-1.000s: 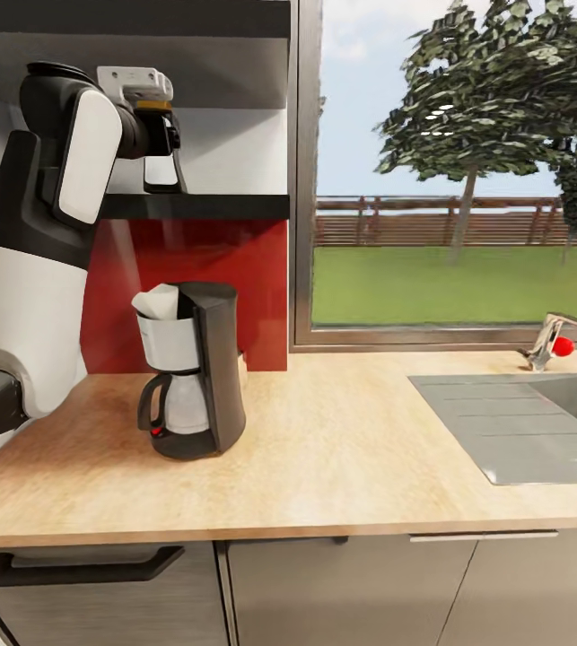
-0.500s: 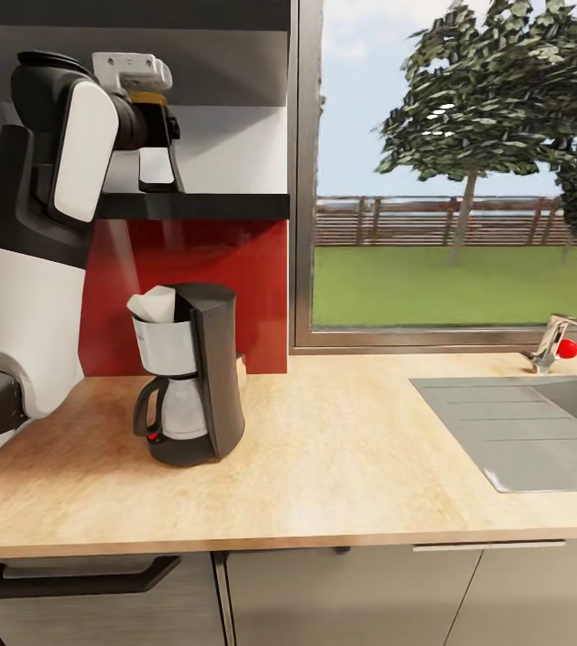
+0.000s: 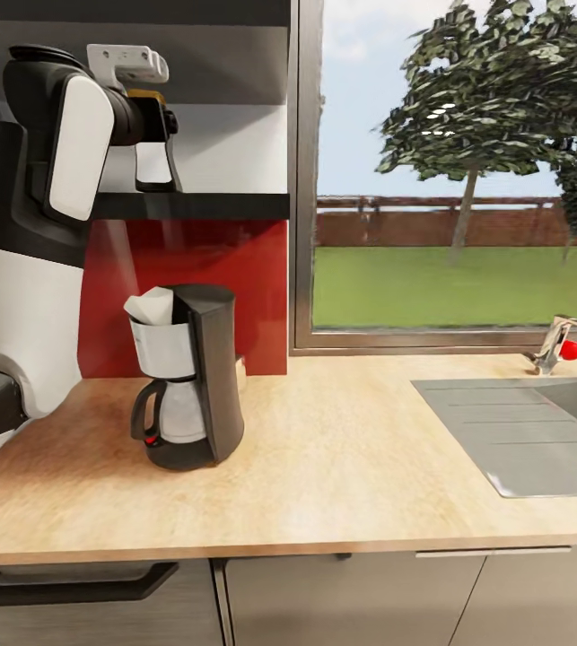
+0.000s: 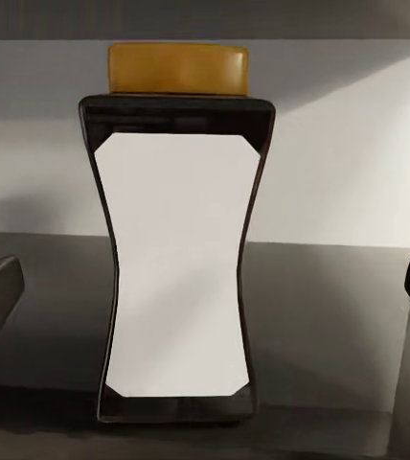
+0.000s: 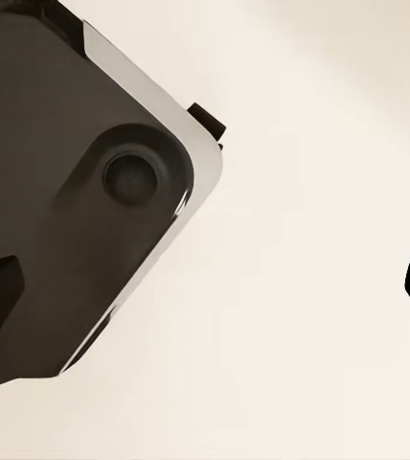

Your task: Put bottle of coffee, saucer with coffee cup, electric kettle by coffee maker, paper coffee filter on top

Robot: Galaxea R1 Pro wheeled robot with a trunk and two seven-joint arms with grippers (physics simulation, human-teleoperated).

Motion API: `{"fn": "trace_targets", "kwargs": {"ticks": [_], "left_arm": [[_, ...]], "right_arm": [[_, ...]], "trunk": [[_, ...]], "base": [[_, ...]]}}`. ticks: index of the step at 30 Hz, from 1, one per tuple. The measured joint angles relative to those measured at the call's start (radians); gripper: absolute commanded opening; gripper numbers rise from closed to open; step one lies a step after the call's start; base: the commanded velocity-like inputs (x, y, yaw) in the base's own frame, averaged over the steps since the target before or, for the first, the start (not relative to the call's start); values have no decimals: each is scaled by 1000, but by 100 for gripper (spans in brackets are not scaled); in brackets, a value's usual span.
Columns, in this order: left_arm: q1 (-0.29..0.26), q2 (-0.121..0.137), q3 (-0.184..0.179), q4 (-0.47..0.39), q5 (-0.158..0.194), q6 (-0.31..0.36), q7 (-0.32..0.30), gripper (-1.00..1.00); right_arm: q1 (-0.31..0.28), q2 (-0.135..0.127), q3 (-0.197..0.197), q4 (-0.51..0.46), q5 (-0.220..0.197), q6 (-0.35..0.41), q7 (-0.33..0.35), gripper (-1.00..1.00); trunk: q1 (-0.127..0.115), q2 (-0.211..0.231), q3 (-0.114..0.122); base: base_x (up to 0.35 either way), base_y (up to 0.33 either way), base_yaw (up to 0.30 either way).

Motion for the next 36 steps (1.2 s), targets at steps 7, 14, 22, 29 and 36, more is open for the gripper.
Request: {"fn": "trace_targets", "kwargs": {"ticks": [7,14,22,29,36], "left_arm": [[0,0,0,3,0,0,0,100],[0,0,0,6,-2,0,0,100],[0,2,2,9,-3,0,2,100],[0,2,2,11,-3,0,3,100],[0,2,2,11,-3,0,4,100]], "right_arm": [[0,0,0,0,0,0,0,100],[0,0,0,0,0,0,0,100],[0,0,0,0,0,0,0,100],[0,0,0,0,0,0,0,100],[0,0,0,0,0,0,0,100]], "trunk": [[0,0,0],[0,0,0],[0,0,0],[0,0,0],[0,0,0]], "base": [[112,0,0],[46,0,0],[27,5,0],[62,20,0],[11,6,0]]}}
